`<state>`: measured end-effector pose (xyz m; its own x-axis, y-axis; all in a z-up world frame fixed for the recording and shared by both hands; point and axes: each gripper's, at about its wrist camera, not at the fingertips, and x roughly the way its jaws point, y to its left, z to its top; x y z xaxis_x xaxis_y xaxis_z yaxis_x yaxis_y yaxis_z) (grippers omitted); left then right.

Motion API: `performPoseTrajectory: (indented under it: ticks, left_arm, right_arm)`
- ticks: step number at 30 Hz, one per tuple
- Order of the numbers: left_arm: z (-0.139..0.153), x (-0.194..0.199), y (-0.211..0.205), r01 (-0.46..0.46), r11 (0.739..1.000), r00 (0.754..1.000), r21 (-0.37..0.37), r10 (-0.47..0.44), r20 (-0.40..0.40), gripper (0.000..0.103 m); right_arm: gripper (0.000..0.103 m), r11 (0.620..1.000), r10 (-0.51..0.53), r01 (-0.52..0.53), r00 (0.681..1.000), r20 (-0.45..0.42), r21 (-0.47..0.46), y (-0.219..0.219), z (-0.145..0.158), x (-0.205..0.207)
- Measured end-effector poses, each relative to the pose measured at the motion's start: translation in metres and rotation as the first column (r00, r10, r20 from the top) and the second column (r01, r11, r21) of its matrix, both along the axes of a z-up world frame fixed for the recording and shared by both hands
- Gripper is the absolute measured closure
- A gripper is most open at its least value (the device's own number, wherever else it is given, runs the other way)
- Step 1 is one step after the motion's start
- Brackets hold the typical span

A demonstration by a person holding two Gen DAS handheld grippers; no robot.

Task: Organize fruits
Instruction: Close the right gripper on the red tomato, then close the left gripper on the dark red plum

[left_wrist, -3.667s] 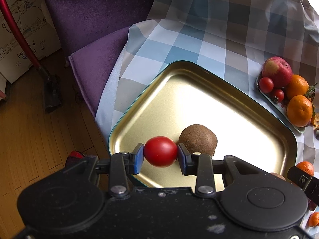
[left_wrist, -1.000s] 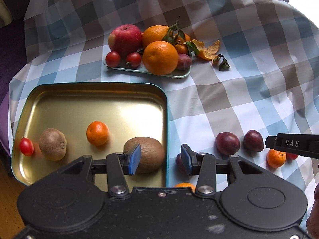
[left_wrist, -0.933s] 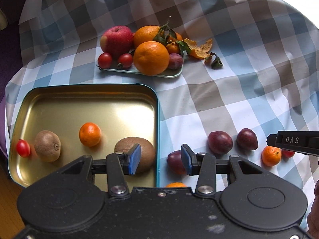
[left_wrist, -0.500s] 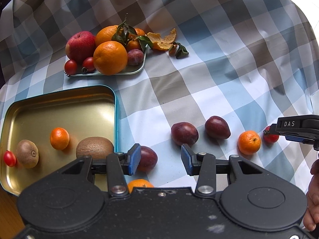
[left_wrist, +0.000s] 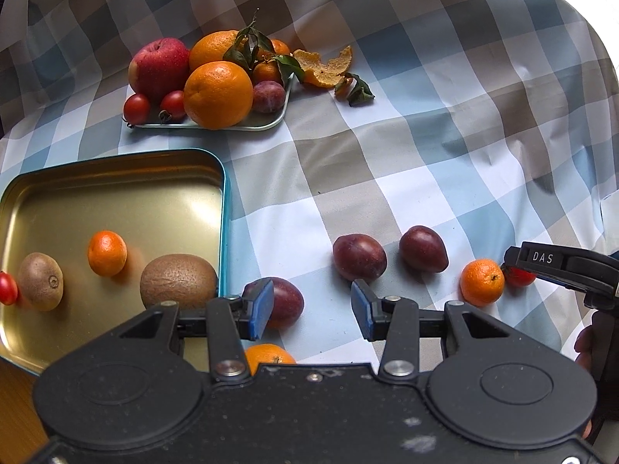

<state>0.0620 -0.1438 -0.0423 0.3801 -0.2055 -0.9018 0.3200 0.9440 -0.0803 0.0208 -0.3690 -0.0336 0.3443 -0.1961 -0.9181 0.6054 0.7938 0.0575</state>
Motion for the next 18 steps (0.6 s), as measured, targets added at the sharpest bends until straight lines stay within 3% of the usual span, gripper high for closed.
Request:
performPoseTrajectory:
  ticks: [13,18]
  left_arm:
    - [0.002,0.017,0.032,-0.116,0.99,0.992,-0.079,0.112,-0.051,0.059]
    - [0.0,0.016,0.029,-0.11,0.99,0.993,-0.084,0.106,-0.048,0.059]
  right_arm:
    - [0.056,0.999,0.028,-0.028,1.0,0.007,-0.022,0.007,0.011,0.004]
    - [0.057,0.999,0.046,-0.045,0.999,0.024,-0.014,0.011,0.02,0.007]
